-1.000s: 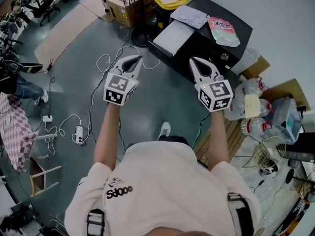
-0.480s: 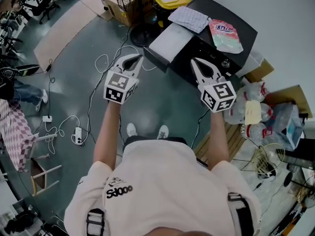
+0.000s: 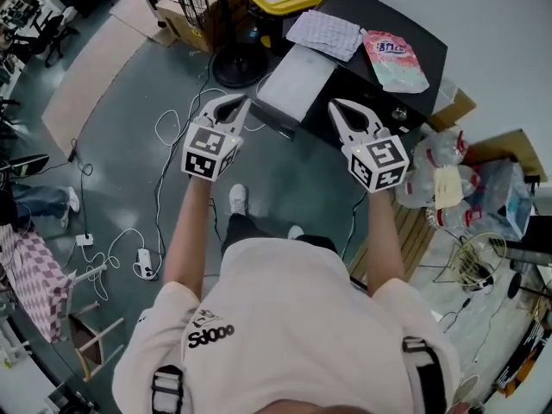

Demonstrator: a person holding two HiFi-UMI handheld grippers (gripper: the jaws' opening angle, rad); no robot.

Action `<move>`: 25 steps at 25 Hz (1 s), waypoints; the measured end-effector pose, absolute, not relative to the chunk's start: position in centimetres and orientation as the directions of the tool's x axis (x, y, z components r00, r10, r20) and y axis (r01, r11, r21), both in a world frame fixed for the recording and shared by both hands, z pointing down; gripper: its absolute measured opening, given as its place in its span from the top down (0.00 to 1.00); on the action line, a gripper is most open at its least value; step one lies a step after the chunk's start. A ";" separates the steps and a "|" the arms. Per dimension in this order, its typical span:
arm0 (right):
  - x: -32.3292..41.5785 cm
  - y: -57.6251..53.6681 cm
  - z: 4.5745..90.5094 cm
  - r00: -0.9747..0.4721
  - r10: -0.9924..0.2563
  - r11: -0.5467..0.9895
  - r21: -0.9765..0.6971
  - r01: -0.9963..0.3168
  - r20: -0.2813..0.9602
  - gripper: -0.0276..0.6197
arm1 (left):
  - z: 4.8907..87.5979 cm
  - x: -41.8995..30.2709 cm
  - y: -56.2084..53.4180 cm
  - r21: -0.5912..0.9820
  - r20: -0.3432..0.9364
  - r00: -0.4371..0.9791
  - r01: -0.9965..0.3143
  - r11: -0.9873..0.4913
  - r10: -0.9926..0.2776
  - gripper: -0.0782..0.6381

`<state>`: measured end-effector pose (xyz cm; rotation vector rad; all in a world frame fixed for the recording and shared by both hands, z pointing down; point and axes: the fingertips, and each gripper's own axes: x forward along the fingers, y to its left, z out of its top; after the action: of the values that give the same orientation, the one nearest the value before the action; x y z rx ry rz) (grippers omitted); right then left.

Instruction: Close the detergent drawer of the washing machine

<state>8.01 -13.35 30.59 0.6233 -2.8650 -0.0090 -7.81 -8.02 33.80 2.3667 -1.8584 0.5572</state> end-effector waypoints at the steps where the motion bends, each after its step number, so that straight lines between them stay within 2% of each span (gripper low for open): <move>1: 7.3 -13.7 30.8 -0.882 -0.425 0.904 0.052 -0.424 0.204 0.97 | 34.1 -8.6 -8.8 -0.158 0.337 0.214 -0.947 -0.279 -0.917 0.87; 10: 1.9 -17.3 32.6 -0.796 -0.563 0.815 -0.010 -0.579 0.221 0.97 | 37.2 -15.2 -15.4 -0.142 0.385 0.389 -0.871 -0.470 -0.837 0.87; 15: 0.8 -18.0 35.9 -0.731 -0.617 0.769 0.028 -0.638 0.290 0.96 | 40.5 -16.7 -17.8 -0.101 0.409 0.470 -0.829 -0.550 -0.782 0.86; 19: 0.9 -17.8 39.5 -0.673 -0.653 0.720 0.009 -0.694 0.347 0.88 | 43.6 -16.6 -18.4 -0.065 0.427 0.540 -0.782 -0.620 -0.725 0.86; 22: 1.2 -17.2 42.8 -0.645 -0.656 0.694 -0.022 -0.719 0.392 0.77 | 46.2 -15.9 -18.2 -0.055 0.455 0.584 -0.735 -0.676 -0.672 0.75; 25: 1.6 -16.3 46.3 -0.620 -0.656 0.669 -0.050 -0.742 0.430 0.73 | 49.3 -15.5 -17.9 -0.044 0.485 0.603 -0.706 -0.707 -0.633 0.73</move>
<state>1.58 -16.30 46.28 1.0988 -2.5075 0.3152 -15.50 -17.88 49.27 2.6746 -1.1256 0.7188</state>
